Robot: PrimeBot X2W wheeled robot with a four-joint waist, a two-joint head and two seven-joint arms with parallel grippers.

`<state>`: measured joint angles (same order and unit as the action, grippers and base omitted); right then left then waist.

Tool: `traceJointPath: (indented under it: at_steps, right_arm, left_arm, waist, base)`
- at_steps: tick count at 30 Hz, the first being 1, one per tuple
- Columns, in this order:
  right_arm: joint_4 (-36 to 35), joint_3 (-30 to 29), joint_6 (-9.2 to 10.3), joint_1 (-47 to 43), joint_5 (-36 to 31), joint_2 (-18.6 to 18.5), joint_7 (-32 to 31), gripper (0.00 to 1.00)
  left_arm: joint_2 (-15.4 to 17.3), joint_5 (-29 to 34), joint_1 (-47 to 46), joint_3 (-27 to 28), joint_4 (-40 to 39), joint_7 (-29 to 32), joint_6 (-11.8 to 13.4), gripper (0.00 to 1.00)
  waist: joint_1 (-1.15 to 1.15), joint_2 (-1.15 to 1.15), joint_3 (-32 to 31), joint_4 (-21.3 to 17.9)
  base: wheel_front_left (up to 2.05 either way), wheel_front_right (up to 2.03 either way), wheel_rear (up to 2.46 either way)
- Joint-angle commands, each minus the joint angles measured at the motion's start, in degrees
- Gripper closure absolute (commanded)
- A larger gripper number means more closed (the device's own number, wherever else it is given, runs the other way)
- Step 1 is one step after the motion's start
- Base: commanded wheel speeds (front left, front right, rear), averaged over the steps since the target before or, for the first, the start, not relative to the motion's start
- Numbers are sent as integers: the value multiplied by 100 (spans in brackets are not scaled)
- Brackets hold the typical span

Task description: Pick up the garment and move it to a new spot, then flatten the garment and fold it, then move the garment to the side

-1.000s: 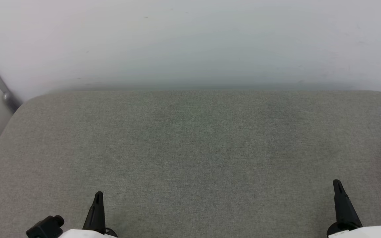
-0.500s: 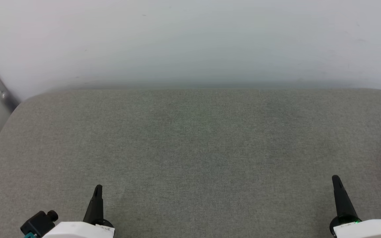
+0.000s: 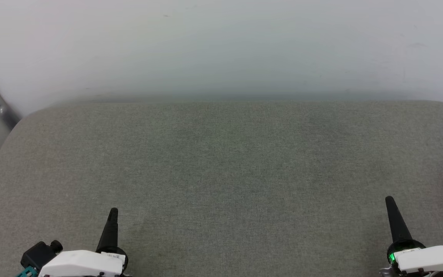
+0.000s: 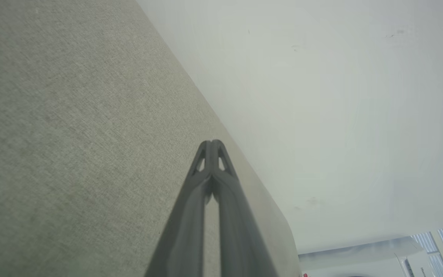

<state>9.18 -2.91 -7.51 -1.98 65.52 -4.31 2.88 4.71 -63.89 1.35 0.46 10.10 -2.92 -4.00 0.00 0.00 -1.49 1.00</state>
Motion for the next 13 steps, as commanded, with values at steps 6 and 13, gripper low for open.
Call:
traceJointPath:
  at_steps: [6, 13]
  right_arm:
    - [35, -27, 2, 240, 446, -45, -127, 100]
    - [107, -49, 2, 339, 830, -41, -231, 100]
  left_arm:
    - [13, -476, -232, 70, 21, 111, -75, 100]
    - [9, -882, -313, 118, 80, 215, -127, 100]
  waist:
    - [0, 0, 18, -11]
    - [0, 0, 37, -22]
  base:
    - [0, 0, 0]
    - [0, 0, 0]
